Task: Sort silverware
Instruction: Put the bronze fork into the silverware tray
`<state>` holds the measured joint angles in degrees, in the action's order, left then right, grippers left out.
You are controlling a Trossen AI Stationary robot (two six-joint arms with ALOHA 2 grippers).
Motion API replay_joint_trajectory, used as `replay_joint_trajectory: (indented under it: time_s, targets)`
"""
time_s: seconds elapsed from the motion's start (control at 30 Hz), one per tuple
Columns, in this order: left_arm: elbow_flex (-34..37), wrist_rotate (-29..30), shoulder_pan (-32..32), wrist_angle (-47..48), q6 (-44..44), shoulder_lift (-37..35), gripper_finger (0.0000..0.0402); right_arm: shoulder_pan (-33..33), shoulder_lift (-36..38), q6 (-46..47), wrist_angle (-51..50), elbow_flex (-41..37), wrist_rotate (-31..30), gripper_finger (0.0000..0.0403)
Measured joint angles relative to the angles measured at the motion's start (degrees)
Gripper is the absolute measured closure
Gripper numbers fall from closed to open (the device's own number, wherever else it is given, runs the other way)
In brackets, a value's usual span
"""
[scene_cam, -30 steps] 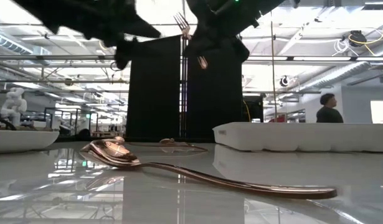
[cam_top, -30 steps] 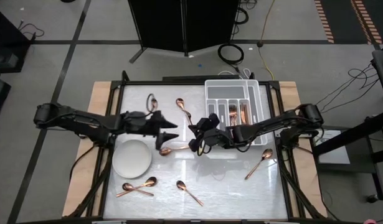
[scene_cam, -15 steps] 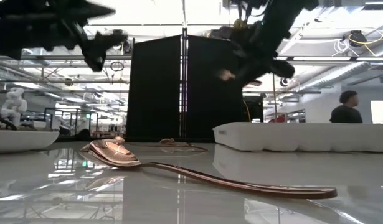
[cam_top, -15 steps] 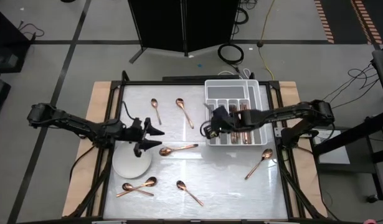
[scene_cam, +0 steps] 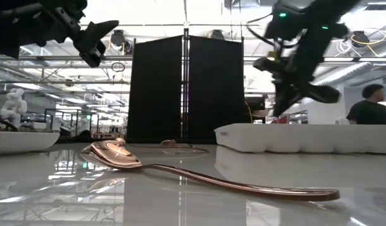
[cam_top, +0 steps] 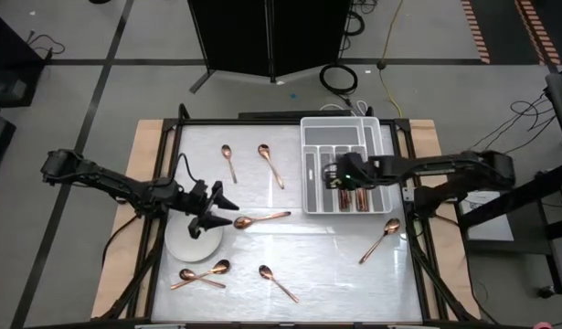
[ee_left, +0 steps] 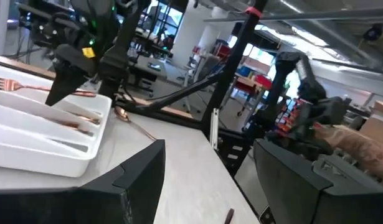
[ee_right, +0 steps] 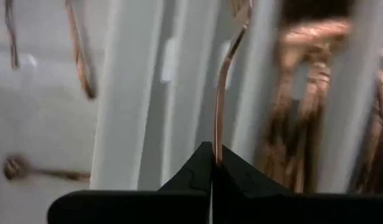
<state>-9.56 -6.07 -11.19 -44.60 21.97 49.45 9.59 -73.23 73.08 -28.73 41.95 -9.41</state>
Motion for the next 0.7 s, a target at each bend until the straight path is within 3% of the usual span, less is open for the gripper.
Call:
replay_joint_trajectory:
  time_s: [0.2,0.3,0.7]
  targets:
    - [0.0,0.3,-0.1,0.0,-1.5,-0.5,0.0160,-1.8,4.9,8.0,11.1,-8.7,-6.8,0.0403]
    - [0.0,0.5,-0.1,-0.2,-1.5,-0.5,0.0160,-2.5,4.2,11.1,8.6,-9.1,-10.7,0.0403]
    - [0.0,0.6,-0.1,-2.9,-1.4,-0.5,0.0160,-3.4,0.9,12.8,9.4,-9.1,-11.6,0.0403]
